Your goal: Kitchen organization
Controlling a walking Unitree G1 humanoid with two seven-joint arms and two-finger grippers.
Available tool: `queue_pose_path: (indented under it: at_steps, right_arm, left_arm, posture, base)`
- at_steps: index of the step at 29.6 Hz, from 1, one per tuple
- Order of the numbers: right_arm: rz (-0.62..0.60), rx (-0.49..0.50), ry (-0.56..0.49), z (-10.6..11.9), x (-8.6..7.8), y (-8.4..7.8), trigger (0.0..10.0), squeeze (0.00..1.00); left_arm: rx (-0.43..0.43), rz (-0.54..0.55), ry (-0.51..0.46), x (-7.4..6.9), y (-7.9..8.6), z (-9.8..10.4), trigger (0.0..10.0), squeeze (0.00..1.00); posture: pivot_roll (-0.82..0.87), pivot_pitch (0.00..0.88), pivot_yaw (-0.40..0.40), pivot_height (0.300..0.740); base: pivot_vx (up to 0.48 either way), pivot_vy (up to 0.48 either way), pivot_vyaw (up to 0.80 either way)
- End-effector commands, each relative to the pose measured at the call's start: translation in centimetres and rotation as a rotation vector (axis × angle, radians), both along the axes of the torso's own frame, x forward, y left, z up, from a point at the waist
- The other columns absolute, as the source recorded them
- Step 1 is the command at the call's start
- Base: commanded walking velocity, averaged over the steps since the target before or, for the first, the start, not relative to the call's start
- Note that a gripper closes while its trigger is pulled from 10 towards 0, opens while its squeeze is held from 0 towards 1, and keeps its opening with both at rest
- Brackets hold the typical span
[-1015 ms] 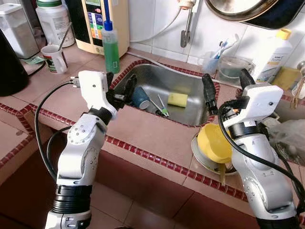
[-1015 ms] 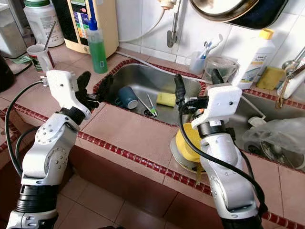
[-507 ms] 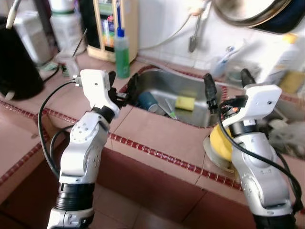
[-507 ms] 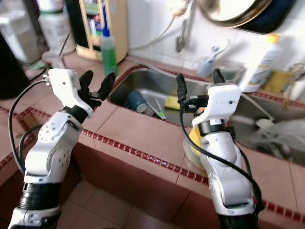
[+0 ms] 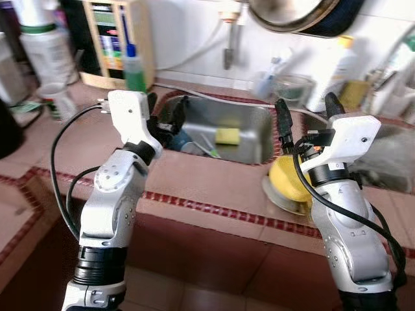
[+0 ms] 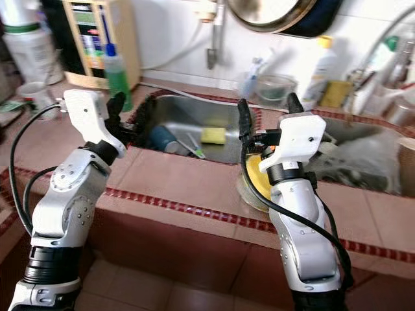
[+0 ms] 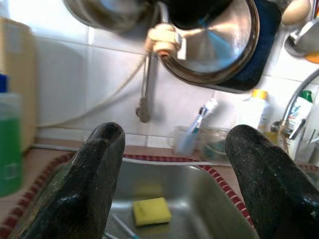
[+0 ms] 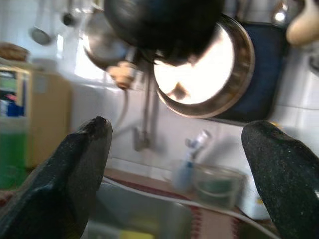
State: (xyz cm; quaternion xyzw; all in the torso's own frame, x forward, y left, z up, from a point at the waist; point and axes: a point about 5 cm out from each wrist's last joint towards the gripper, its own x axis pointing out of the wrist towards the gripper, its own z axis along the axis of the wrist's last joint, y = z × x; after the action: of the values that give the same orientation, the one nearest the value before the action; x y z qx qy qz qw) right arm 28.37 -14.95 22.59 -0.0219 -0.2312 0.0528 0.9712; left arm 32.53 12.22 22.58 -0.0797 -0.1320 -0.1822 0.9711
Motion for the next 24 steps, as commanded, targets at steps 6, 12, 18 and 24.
queue_pose_path:
  at_steps: [6,12,18,24]
  right_arm:
    - [-0.010,-0.011,0.021,-0.25,0.41,-0.11,10.0,0.00]
    - [-0.011,-0.015,0.025,-0.33,0.46,-0.07,10.0,0.00]
    - [-0.019,-0.022,0.014,-0.29,0.47,-0.12,10.0,0.00]
    - [-0.018,-0.019,0.012,-0.40,0.50,-0.06,10.0,0.00]
  left_arm:
    - [0.036,-0.022,-0.050,-0.17,-0.18,0.64,10.0,0.00]
    - [0.019,-0.030,-0.055,-0.25,-0.16,0.72,10.0,0.00]
    - [-0.027,-0.033,-0.050,-0.22,-0.17,0.78,10.0,0.00]
    - [0.007,-0.018,-0.053,-0.22,-0.13,0.71,10.0,0.00]
  posture:
    - [0.09,0.021,-0.009,0.740]
    - [0.09,0.020,-0.012,0.740]
    - [0.09,0.019,-0.012,0.740]
    - [0.10,0.012,-0.016,0.740]
  base:
    - [0.000,0.000,-0.61]
    - [0.000,-0.400,-0.60]
    - [0.000,-0.160,-0.30]
    - [0.000,0.000,0.00]
